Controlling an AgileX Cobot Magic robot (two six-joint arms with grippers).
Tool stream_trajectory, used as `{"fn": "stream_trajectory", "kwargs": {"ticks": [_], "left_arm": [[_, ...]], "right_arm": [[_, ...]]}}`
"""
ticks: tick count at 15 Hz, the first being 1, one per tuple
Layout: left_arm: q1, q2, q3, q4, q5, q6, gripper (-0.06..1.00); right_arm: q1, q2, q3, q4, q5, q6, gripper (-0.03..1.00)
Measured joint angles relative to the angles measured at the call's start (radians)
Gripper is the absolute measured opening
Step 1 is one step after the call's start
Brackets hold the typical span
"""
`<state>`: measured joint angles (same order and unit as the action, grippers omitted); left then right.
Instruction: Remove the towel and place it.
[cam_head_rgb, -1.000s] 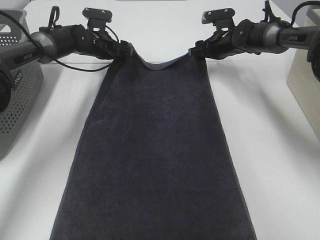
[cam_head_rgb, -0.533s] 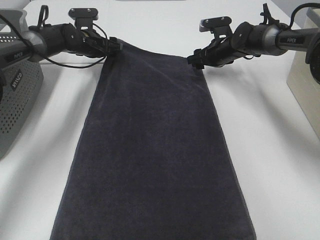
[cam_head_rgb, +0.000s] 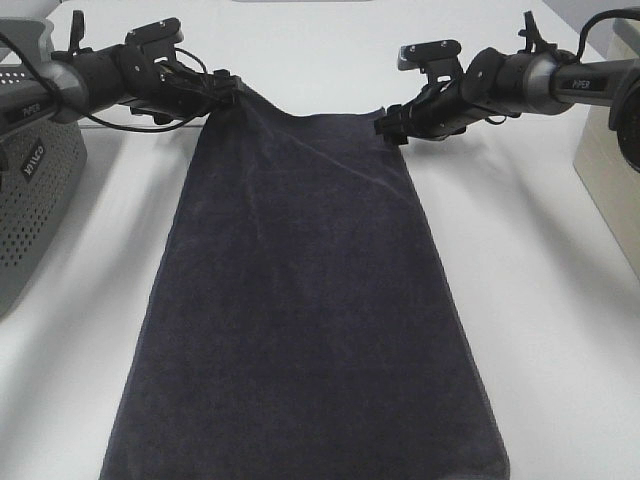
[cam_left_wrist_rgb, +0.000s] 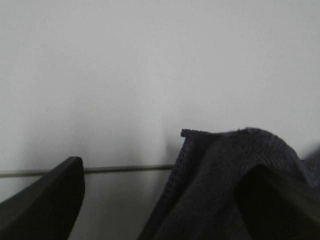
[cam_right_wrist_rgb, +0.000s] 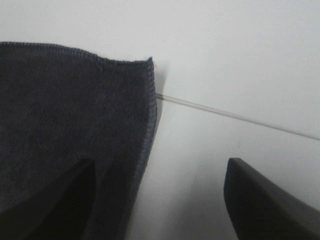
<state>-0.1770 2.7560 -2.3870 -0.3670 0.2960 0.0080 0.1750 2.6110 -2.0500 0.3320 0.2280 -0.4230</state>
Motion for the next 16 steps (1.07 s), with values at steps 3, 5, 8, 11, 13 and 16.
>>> {"fn": "stream_trajectory", "kwargs": {"ticks": [3,5,8,11,13,16], "left_arm": [[0.0,-0.001,0.0,-0.038,0.047,-0.001,0.77],[0.0,-0.012,0.0,-0.053,0.049,-0.001,0.77],[0.0,-0.036,0.0,-0.092,-0.01,-0.001,0.77],[0.0,-0.04,-0.001,-0.186,-0.026,-0.001,0.77],[0.0,-0.04,-0.001,-0.172,-0.04,0.019,0.77],[0.0,-0.041,-0.001,-0.116,-0.03,0.157,0.77]], "right_arm": [[0.0,0.005,0.0,0.0,0.01,-0.001,0.7],[0.0,0.005,0.0,0.0,0.027,-0.001,0.7],[0.0,0.006,0.0,0.0,0.052,-0.001,0.7],[0.0,0.006,0.0,0.003,0.06,-0.001,0.7],[0.0,0.006,-0.003,0.004,0.075,-0.001,0.7],[0.0,-0.005,-0.008,0.004,0.132,-0.001,0.7]]}}
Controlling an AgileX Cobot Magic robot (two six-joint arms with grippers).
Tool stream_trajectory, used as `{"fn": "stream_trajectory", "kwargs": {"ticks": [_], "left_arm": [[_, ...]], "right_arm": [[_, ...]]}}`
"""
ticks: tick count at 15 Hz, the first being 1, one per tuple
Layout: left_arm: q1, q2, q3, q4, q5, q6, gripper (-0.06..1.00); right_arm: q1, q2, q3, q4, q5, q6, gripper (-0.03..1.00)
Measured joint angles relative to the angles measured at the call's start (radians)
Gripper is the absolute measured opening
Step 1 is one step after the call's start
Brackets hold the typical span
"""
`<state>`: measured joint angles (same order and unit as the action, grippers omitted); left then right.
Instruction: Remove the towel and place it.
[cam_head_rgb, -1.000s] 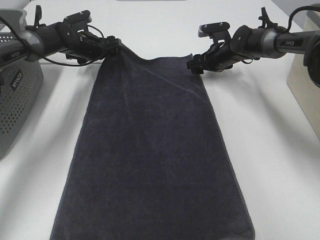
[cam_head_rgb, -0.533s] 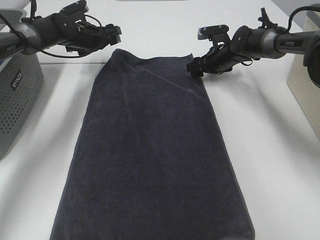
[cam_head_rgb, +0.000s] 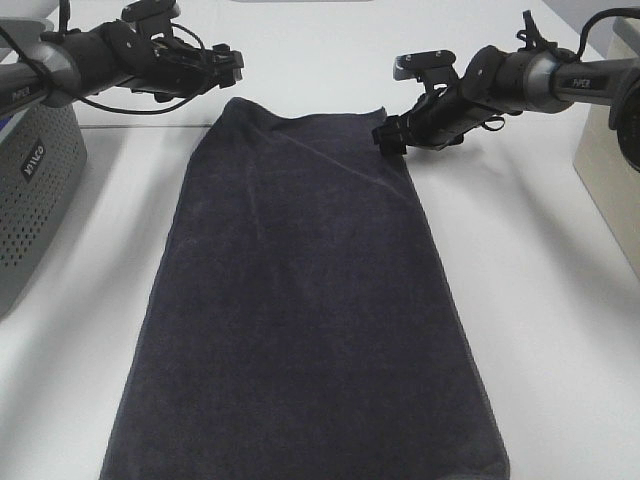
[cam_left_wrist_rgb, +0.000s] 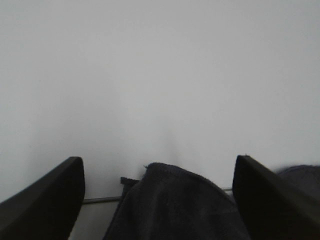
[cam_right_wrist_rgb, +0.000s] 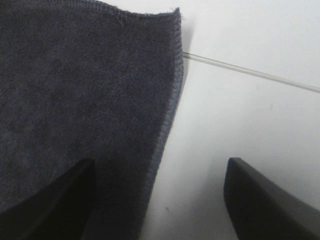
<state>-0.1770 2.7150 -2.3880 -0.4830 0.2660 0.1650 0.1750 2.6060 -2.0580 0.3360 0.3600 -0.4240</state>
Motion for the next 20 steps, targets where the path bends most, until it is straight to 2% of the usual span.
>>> {"fn": "stream_trajectory", "kwargs": {"ticks": [3,6,8,13,15,20], "left_arm": [[0.0,-0.012,-0.001,0.047,-0.015,0.093,0.77],[0.009,-0.01,-0.001,0.119,-0.055,0.101,0.77],[0.018,0.001,-0.001,0.136,-0.062,0.101,0.76],[0.018,0.092,-0.001,0.144,-0.102,0.101,0.76],[0.018,0.12,-0.001,0.155,-0.158,0.101,0.76],[0.018,0.143,-0.001,0.191,-0.187,0.102,0.76]], "right_arm": [[0.0,-0.027,0.0,-0.003,0.073,0.0,0.7],[0.0,-0.048,0.0,-0.004,0.145,0.0,0.7],[0.0,-0.048,0.0,-0.004,0.173,0.0,0.7],[0.0,-0.048,0.0,-0.004,0.183,0.0,0.7],[0.0,-0.048,0.0,-0.004,0.184,0.0,0.7],[0.0,-0.048,0.0,-0.007,0.196,0.0,0.7]]}}
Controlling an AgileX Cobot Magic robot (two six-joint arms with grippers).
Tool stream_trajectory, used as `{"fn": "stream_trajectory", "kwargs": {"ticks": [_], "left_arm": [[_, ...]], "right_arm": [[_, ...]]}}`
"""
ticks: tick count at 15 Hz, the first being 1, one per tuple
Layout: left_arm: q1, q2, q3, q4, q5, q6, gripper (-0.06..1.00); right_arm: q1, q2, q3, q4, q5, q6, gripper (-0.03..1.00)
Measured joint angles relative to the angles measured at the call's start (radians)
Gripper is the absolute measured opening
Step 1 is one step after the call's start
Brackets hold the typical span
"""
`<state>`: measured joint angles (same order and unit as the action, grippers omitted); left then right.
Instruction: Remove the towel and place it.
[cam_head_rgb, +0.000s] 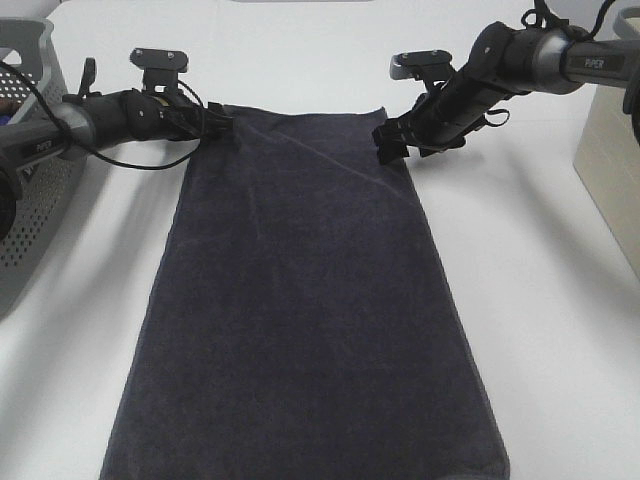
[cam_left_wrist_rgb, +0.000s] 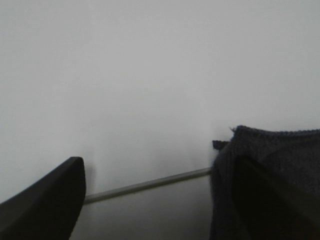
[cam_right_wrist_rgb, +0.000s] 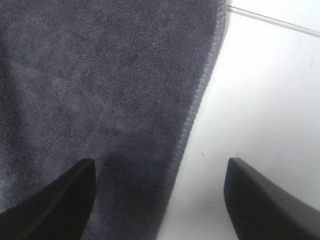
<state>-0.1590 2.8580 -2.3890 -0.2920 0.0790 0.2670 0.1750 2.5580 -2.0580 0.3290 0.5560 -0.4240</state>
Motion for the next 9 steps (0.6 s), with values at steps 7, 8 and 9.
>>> {"fn": "stream_trajectory", "kwargs": {"ticks": [7,8,9], "left_arm": [[0.017,0.0,0.0,0.055,-0.052,-0.029,0.76],[0.025,0.0,0.0,0.056,-0.052,-0.043,0.76],[0.031,0.0,0.0,0.056,-0.052,-0.055,0.76]], "right_arm": [[0.0,0.0,0.0,-0.003,0.013,0.0,0.7],[0.0,0.0,0.0,-0.008,0.017,0.0,0.7],[0.0,0.0,0.0,-0.009,0.02,0.0,0.7]]}}
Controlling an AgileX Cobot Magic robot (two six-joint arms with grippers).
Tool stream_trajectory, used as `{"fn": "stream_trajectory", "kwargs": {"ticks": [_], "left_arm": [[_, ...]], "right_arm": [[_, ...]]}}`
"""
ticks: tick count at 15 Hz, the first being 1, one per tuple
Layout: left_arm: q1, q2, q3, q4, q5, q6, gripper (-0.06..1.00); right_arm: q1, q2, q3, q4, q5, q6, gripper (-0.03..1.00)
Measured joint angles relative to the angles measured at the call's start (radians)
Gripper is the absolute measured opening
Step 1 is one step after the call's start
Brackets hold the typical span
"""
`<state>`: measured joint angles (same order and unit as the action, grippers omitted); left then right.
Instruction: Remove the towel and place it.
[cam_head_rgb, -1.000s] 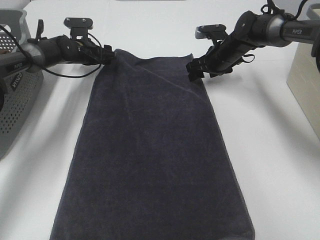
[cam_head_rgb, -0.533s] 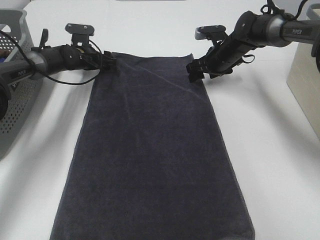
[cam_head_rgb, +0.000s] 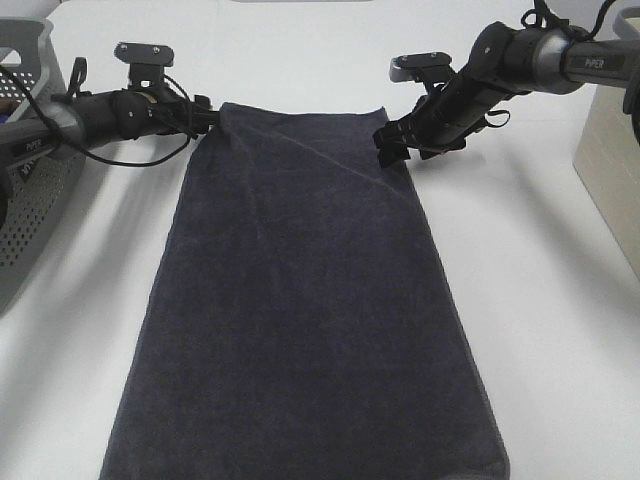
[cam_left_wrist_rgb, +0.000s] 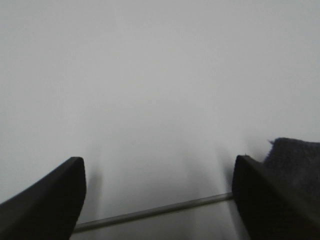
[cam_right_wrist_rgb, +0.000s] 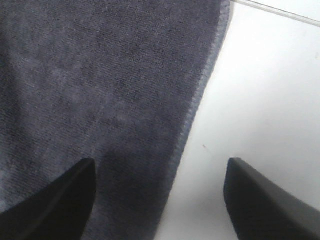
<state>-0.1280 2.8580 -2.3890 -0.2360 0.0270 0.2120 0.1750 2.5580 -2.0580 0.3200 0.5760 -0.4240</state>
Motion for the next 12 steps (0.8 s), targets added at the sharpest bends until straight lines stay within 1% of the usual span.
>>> {"fn": "stream_trajectory", "kwargs": {"ticks": [4,8,9,10,12], "left_arm": [[0.007,-0.004,0.0,0.0,0.0,-0.067,0.76],[0.007,-0.073,0.0,-0.001,0.001,-0.071,0.76],[0.006,-0.097,0.0,-0.001,0.018,-0.071,0.76],[0.003,-0.121,0.0,0.002,0.067,-0.071,0.76],[-0.001,-0.159,0.0,0.002,0.249,-0.071,0.76]], "right_arm": [[0.0,-0.003,0.0,-0.005,0.01,0.0,0.7],[0.0,-0.082,0.0,-0.006,0.015,0.0,0.7],[0.0,-0.11,0.0,-0.006,0.015,0.0,0.7],[0.0,-0.131,0.0,-0.006,0.021,0.0,0.7],[0.0,-0.159,0.0,-0.006,0.057,0.0,0.7]]}}
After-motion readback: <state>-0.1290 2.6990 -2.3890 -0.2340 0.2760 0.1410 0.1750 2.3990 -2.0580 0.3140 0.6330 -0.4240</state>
